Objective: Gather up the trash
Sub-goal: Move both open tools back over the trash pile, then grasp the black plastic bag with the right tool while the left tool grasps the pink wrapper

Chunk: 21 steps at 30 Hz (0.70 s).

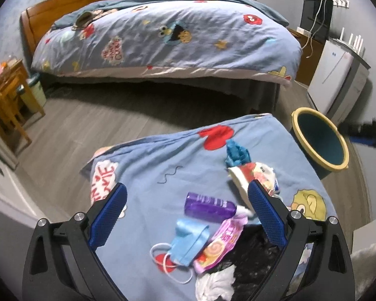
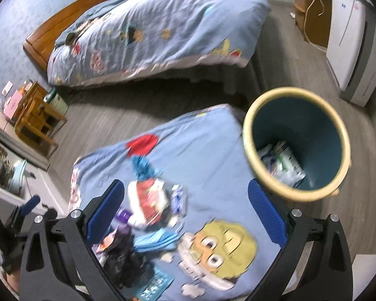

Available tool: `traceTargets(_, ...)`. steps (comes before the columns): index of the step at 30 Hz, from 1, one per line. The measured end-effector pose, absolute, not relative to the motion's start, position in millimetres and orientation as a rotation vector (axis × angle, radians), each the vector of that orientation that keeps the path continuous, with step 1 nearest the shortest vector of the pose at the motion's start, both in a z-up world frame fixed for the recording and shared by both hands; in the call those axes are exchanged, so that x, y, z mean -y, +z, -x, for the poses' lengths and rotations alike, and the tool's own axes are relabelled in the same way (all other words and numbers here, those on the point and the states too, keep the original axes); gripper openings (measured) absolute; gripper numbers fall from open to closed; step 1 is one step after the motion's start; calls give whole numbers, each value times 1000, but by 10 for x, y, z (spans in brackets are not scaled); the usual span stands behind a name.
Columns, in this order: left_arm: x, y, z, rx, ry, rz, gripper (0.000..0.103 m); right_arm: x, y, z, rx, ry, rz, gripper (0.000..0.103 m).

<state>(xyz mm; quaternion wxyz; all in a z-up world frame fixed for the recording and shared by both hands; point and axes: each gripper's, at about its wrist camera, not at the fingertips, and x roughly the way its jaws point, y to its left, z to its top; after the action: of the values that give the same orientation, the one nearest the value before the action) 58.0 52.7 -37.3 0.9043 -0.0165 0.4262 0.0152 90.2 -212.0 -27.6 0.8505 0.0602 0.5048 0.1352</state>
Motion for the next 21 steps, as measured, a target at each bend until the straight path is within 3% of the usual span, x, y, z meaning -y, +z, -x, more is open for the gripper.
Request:
traceTargets(12,-644,-582,-438,-947,26,-21,96,1546,-834,-238,-1166,338,-68,96)
traceTargets(15,-681,-635,-412,-967,32,-30,96,1423,-960,-168,-1219,388,-80,72)
traceTargets(20,-748,-695,-405,-996,35,-18,96,1265,-1181,-94,-1309,450,-76,40)
traceTargets(21,-753,-712,-409,-1004,36,-20,96,1244,-1203,-88,-1315,457,-66,27)
